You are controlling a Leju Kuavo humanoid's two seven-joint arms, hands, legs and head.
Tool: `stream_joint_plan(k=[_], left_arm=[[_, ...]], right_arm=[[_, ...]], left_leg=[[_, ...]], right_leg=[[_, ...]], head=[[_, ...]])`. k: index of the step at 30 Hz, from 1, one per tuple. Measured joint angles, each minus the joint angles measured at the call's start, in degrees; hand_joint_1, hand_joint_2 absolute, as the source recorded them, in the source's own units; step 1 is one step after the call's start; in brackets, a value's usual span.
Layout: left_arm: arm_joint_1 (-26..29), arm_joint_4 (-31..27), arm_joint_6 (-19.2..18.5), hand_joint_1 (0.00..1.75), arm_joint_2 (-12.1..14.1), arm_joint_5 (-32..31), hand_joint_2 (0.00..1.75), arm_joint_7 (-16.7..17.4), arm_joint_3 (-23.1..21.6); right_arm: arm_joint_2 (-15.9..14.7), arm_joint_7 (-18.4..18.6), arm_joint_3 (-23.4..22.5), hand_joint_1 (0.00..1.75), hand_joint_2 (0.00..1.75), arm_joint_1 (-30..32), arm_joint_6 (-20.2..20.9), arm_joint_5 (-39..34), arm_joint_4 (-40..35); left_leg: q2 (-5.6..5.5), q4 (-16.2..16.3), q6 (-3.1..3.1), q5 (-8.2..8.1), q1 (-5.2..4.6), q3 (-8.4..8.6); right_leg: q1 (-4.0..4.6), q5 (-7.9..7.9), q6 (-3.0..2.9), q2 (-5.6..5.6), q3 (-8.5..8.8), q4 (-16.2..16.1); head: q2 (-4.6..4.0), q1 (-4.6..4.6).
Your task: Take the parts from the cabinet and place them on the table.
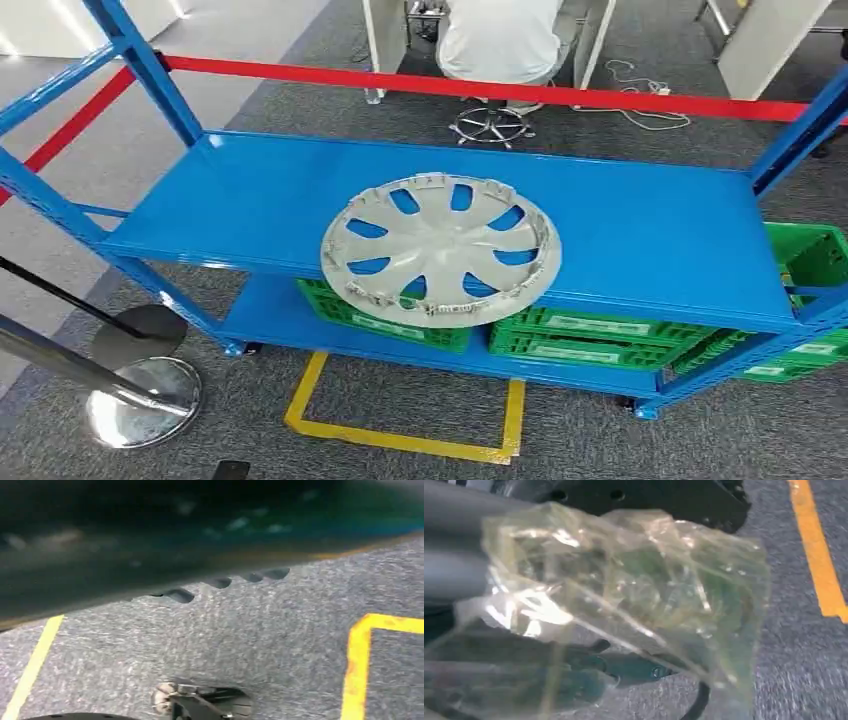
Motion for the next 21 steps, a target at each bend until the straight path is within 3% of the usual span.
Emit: stream_joint_plan(k=[1,4,5,6,7,9,10,11,12,14,15,16,17,20,21], left_arm=[[0.0,0.0,0.0,0.00,0.1,0.0,0.00,0.0,0.1],[-0.2,0.0,-0.1,0.00,0.1,0.0,0.00,0.1,0.1],[-0.2,0.0,-0.1,0.00,-0.1,-0.1,0.00,0.1,0.1],[-0.2,0.0,-0.1,0.00,-0.1,-0.1,0.00,0.1,0.1],[-0.3,0.0,-0.2,0.00,-0.1,-0.1,0.00,0.1,0.2],[-0.1,0.0,-0.2,0.00,-0.1,-0.1,0.00,0.1,0.2],[-0.1,0.0,-0.2,0.00,-0.1,-0.1,0.00,0.1,0.2],[-0.1,0.0,-0.3,0.00,-0.2,-0.1,0.00,0.2,0.2],[-0.1,0.0,-0.3,0.00,-0.2,-0.1,0.00,0.2,0.2],[-0.2,0.0,-0.4,0.00,-0.2,-0.1,0.00,0.2,0.2],[-0.2,0.0,-0.5,0.00,-0.2,0.0,0.00,0.2,0.2],[-0.1,0.0,-0.6,0.00,-0.2,0.1,0.00,0.3,0.2],[-0.1,0.0,-0.6,0.00,-0.2,0.1,0.00,0.3,0.3],[-0.5,0.0,-0.6,0.00,-0.2,0.3,0.00,0.4,0.3],[-0.5,0.0,-0.6,0.00,-0.1,0.3,0.00,0.4,0.3]], right_arm=[[0.0,0.0,0.0,0.00,0.00,-0.2,0.0,0.0,0.0],[0.0,0.1,0.0,0.00,0.00,0.0,0.0,-0.1,0.0],[0.0,0.1,0.0,0.00,0.00,0.1,0.0,-0.1,0.0],[0.0,0.1,0.0,0.00,0.00,0.1,0.0,-0.1,0.0],[0.0,0.1,0.0,0.00,0.00,-0.1,0.0,-0.1,0.0],[0.0,0.1,0.0,0.00,0.00,-0.4,0.0,-0.1,0.0],[0.0,0.1,0.0,0.00,0.00,-0.3,0.0,-0.1,0.0],[0.0,0.1,0.0,0.00,0.00,-0.2,0.0,-0.1,0.0],[0.0,0.1,0.0,0.00,0.00,-0.1,0.0,-0.1,0.0],[-0.1,0.1,0.0,0.00,0.00,0.0,-0.1,-0.1,0.0],[-0.2,0.0,0.0,0.00,0.00,-0.1,-0.3,-0.1,0.0],[-0.2,-0.1,0.0,0.00,0.00,-0.4,-0.3,-0.1,0.0],[-0.2,-0.2,0.0,0.00,0.00,-0.6,-0.3,-0.1,0.0],[-0.2,-0.2,0.0,0.00,0.00,-0.3,-0.3,-0.1,0.0],[-0.2,-0.2,0.0,0.00,0.00,-0.3,-0.3,-0.1,0.0]], left_leg=[[-0.95,-0.8,0.39,-0.71,-0.02,0.54],[-0.08,-1.7,0.77,-1.53,-0.33,0.96],[0.48,-2.8,1.16,-1.23,-0.11,1.42],[1.31,-3.5,1.54,-0.96,0.08,1.88],[1.77,-3.6,2.02,-1.01,0.07,1.97],[3.07,-3.6,2.27,-1.18,-0.30,2.05],[3.75,-3.6,2.39,-1.27,-0.47,2.07],[4.28,-3.5,2.42,-1.38,-0.61,2.16],[4.76,-3.5,2.43,-1.53,-0.71,2.34],[5.79,-3.5,2.21,-1.98,-0.84,2.98],[6.21,-3.4,2.01,-2.28,-0.92,3.40],[6.74,-3.3,1.58,-2.60,-1.43,3.43],[7.10,-3.1,1.27,-2.68,-1.41,3.44],[8.60,-3.2,0.74,-2.87,-1.38,3.84],[7.85,-2.8,0.31,-3.57,-1.16,3.85]], right_leg=[[0.33,-0.25,0.44,0.55,0.04,0.2],[-0.27,0.26,1.54,1.64,-0.63,-0.4],[-0.07,0.18,2.14,2.01,-0.93,-0.6],[-0.03,-0.49,2.12,0.20,-1.14,0.4],[0.10,-2.18,2.04,-1.34,-2.69,3.1],[0.06,-6.07,2.22,-2.54,-7.17,11.6],[0.06,-7.19,2.32,-2.70,-9.20,15.3],[0.05,-6.80,2.40,-2.82,-10.01,16.5],[0.05,-5.14,2.38,-2.96,-9.33,15.0],[0.12,0.13,2.03,-3.88,-4.67,5.9],[0.27,1.81,1.78,-5.67,-2.10,1.1],[1.04,0.62,1.53,-7.85,-1.31,-0.3],[0.84,0.92,1.08,-6.87,-1.03,-0.3],[0.82,1.14,0.43,-5.27,-1.36,-0.5],[0.43,1.36,0.10,-4.85,-1.10,-0.8]], head=[[0.00,0.13],[0.00,-0.11],[0.00,-0.15],[0.00,-0.02],[0.00,0.20],[0.00,0.15],[0.00,0.15],[0.00,0.18],[0.00,0.15],[0.00,0.20],[0.00,0.22],[0.00,0.20],[0.00,0.02],[0.00,0.13],[0.00,0.09]])
